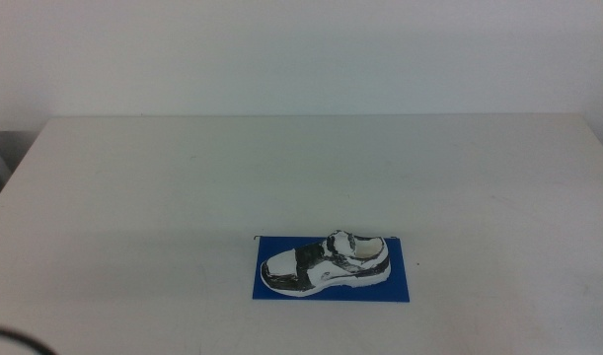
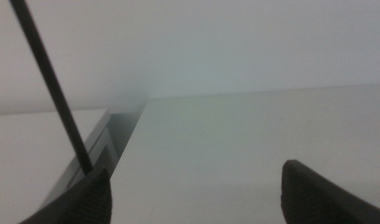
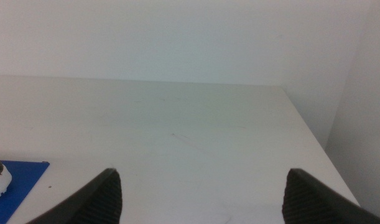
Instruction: Use one arm to grab the shoe from the table and place it on the mat.
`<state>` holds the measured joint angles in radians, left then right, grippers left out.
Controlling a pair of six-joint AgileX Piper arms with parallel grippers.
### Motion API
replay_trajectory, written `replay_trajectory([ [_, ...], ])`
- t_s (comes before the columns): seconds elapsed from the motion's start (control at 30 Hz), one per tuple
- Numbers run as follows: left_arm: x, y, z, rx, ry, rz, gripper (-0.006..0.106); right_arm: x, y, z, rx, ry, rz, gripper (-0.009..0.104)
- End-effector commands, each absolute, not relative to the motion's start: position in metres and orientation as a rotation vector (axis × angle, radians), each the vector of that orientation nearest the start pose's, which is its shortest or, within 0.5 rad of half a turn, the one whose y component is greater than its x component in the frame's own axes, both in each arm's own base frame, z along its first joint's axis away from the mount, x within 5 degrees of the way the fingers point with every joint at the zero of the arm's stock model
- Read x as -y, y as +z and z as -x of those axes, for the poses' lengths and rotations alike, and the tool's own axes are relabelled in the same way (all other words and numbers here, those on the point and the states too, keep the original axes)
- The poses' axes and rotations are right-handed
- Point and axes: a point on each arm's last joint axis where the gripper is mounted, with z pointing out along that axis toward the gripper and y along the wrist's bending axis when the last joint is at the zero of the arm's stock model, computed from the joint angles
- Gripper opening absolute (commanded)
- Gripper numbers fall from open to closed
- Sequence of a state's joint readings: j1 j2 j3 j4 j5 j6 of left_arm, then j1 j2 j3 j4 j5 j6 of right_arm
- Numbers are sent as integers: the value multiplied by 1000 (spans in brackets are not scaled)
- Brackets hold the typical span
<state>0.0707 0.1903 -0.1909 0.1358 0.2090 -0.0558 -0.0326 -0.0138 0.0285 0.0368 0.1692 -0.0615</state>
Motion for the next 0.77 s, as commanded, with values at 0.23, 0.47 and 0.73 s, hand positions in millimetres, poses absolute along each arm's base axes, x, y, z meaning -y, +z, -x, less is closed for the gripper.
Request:
replay_trajectory([
  [0.23,-7,217,-52,-1534,122,62,93,1,201,-55,-1558,-58,15,66],
  [0.47,-6,197,-54,-1560,110,68,93,1,201,-55,-1558,-58,15,66],
  [0.73,-7,196,-55,-1571,136,44,93,1,201,-55,-1558,-58,15,66],
])
